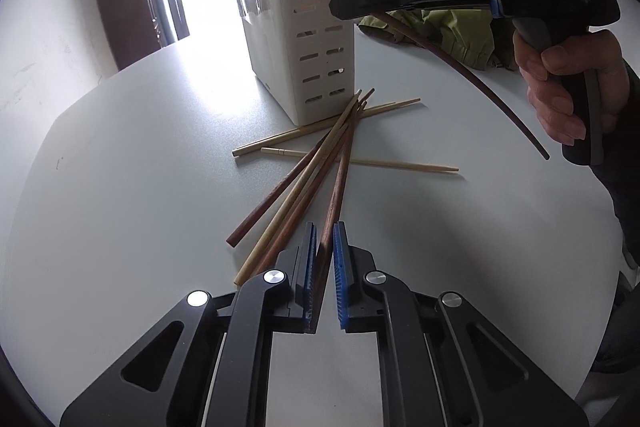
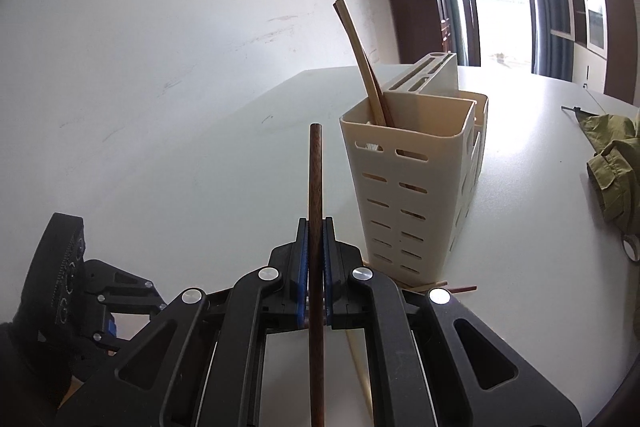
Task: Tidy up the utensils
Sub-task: 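Lift the brown chopstick with the right tool toward the holder while the left tool hovers over the pile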
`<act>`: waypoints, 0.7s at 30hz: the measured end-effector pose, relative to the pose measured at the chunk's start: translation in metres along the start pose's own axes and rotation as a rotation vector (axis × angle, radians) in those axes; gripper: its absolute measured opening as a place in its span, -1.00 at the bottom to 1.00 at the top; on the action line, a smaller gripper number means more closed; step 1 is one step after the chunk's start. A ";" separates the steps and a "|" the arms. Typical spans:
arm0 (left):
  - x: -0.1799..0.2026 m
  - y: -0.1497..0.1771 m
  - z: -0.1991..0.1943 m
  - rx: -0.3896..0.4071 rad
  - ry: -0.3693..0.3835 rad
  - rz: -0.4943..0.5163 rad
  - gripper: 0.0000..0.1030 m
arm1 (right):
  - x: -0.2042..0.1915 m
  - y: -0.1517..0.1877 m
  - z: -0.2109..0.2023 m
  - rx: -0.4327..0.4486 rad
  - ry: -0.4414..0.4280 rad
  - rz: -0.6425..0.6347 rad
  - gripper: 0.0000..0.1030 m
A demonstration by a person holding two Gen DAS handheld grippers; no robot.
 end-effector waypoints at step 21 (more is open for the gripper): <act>0.013 0.001 -0.004 -0.040 -0.042 0.022 -0.73 | -0.004 -0.013 -0.057 0.100 0.024 0.004 -0.87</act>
Point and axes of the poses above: each gripper's, at about its wrist camera, not at the fingertips, and z roughly the way its jaws point, x to its right, y to its underside, the point moved 1 cm from there along z, roughly the way its jaws point, and after that the axes turned 2 degrees about z, right-handed, at the moved point
